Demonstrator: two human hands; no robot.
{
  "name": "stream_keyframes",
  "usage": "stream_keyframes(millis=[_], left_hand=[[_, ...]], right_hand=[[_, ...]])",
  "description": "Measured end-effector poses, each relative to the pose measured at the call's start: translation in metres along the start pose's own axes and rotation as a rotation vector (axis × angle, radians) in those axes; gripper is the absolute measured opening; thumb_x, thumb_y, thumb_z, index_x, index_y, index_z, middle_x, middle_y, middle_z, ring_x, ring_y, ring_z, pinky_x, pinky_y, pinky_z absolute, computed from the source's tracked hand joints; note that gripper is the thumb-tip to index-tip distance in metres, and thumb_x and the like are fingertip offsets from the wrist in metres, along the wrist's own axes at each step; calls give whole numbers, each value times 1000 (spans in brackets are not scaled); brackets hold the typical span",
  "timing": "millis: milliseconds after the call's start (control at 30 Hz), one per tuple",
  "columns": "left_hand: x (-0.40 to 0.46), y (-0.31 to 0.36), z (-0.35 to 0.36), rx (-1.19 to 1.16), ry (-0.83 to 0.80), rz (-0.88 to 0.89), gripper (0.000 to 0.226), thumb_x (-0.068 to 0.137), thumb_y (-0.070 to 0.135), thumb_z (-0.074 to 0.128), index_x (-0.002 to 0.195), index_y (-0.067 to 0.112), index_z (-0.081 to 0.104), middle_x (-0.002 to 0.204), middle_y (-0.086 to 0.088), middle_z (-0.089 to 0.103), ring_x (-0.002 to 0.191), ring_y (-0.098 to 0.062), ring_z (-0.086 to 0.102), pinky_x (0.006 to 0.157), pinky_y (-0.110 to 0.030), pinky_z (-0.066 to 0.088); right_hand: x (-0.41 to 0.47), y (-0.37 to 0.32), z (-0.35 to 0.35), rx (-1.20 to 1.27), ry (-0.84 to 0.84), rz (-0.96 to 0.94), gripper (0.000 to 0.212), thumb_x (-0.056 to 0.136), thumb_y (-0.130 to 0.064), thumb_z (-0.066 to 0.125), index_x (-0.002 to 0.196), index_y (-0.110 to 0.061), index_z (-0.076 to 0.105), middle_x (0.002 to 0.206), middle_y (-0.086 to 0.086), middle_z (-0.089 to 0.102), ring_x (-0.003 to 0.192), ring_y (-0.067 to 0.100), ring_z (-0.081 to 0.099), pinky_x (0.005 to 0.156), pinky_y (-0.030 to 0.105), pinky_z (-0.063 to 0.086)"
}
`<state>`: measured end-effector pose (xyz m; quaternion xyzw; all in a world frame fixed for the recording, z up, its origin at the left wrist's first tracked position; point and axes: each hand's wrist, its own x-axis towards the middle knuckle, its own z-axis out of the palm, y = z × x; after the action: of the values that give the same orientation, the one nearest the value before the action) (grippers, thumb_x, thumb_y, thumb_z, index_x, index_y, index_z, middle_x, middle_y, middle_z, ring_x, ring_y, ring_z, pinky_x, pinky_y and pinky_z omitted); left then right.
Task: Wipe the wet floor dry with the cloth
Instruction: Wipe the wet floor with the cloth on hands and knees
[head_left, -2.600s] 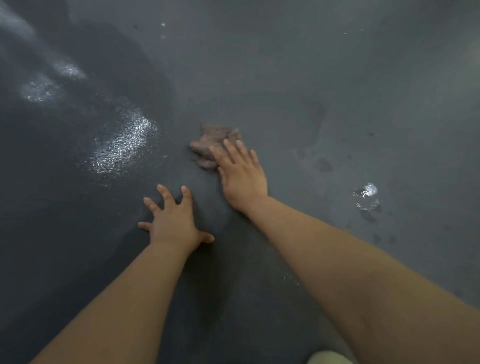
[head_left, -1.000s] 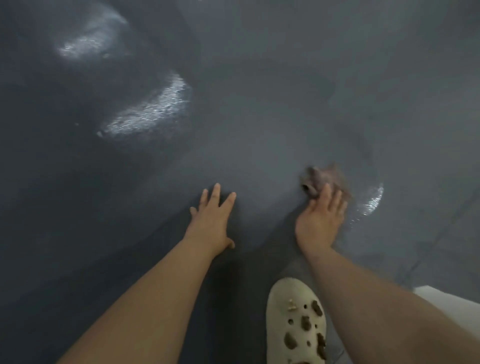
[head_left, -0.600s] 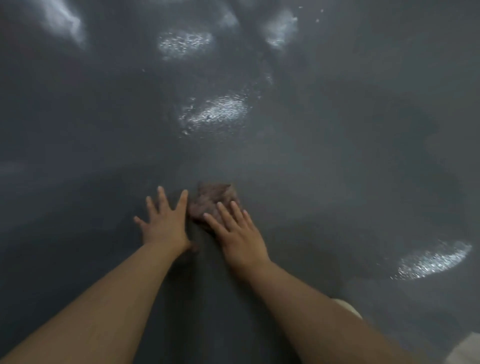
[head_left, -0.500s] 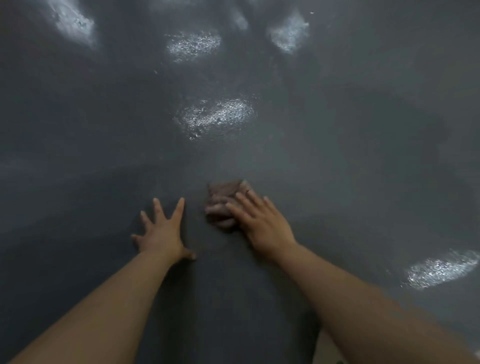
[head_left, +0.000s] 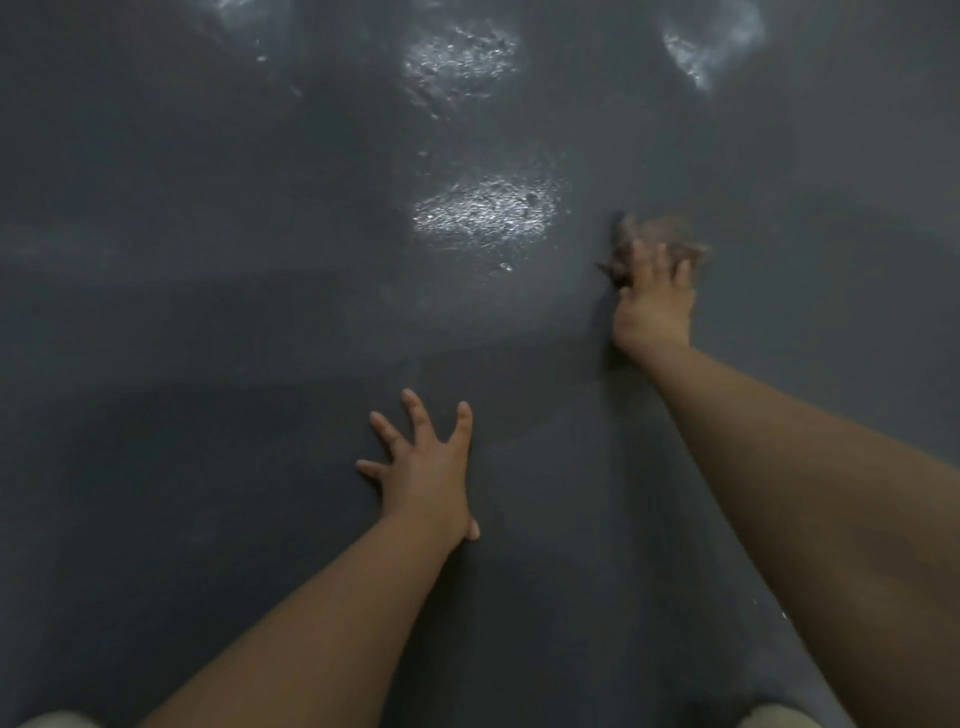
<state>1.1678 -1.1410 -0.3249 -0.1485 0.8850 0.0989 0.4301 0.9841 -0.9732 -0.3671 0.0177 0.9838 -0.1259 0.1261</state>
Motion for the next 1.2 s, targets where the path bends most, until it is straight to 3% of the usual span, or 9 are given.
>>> stream_keyframes(millis=[200, 267, 367, 533, 600, 767, 933, 1067, 1200], left_hand=[[-3, -2, -1, 12, -18, 14, 126, 69, 38, 82, 147, 33, -17, 148, -23, -33, 134, -57, -17, 100, -72, 21], [-1, -3, -1, 3, -17, 26, 125, 70, 35, 81, 147, 32, -18, 147, -23, -33, 133, -58, -18, 100, -73, 21], [0, -3, 1, 3, 5, 28, 121, 75, 26, 79, 147, 30, -19, 146, -25, -35, 132, -59, -19, 99, -74, 19], [1, -2, 1, -3, 25, 26, 114, 80, 22, 74, 148, 29, -16, 147, -26, -33, 131, -60, -20, 97, -76, 16], [-1, -3, 2, 25, 29, 38, 111, 81, 23, 73, 149, 26, -15, 148, -25, -31, 131, -60, -19, 97, -76, 16], [7, -24, 1, 239, 185, -110, 82, 92, 40, 44, 149, 3, -2, 151, -31, -2, 138, -50, 3, 110, -61, 16], [-32, -68, 41, 43, 215, 236, 85, 88, 43, 59, 151, 21, 7, 158, -10, -5, 145, -30, 0, 116, -42, 7], [-49, -123, 44, -7, 252, 13, 98, 82, 47, 66, 151, 30, -1, 157, -8, -17, 145, -27, -12, 117, -42, 3], [-68, -158, 61, -130, 146, -238, 123, 69, 51, 77, 149, 34, -14, 155, -13, -22, 144, -34, -13, 115, -50, 8]], right_hand=[[-72, -90, 39, -127, -329, -808, 69, 93, -18, 45, 151, -29, 9, 160, 3, 2, 146, 29, -3, 116, 41, 3], [-53, -79, 32, -147, -299, -1002, 63, 88, -21, 39, 149, -22, 23, 157, 8, 17, 145, 31, 11, 115, 45, 15], [-6, -55, 23, -59, -138, -813, 54, 89, -11, 42, 142, -14, 41, 151, 14, 33, 142, 34, 24, 111, 50, 28], [-5, -100, 28, 53, -81, -239, 56, 98, -12, 36, 151, -21, 19, 160, 7, 6, 146, 33, 1, 116, 45, 7], [-30, -137, 38, 75, -109, -320, 63, 95, -6, 38, 151, -24, 15, 160, 6, 1, 145, 33, -2, 116, 46, 7], [-123, -200, 65, -37, -506, -1033, 78, 85, 4, 42, 150, -31, 15, 160, 2, 0, 146, 25, -9, 117, 40, -6], [-98, -161, 67, 71, -437, -1012, 59, 92, -6, 49, 145, -28, 36, 156, -1, 22, 145, 19, 12, 118, 38, 14], [-91, -97, 53, 205, -171, -609, 76, 76, -6, 60, 145, -31, 36, 155, -3, 26, 142, 20, 20, 117, 33, 17], [-134, -84, 58, 263, -9, -136, 60, 95, -13, 47, 149, -10, 22, 157, 14, 16, 145, 29, 8, 117, 31, 2]])
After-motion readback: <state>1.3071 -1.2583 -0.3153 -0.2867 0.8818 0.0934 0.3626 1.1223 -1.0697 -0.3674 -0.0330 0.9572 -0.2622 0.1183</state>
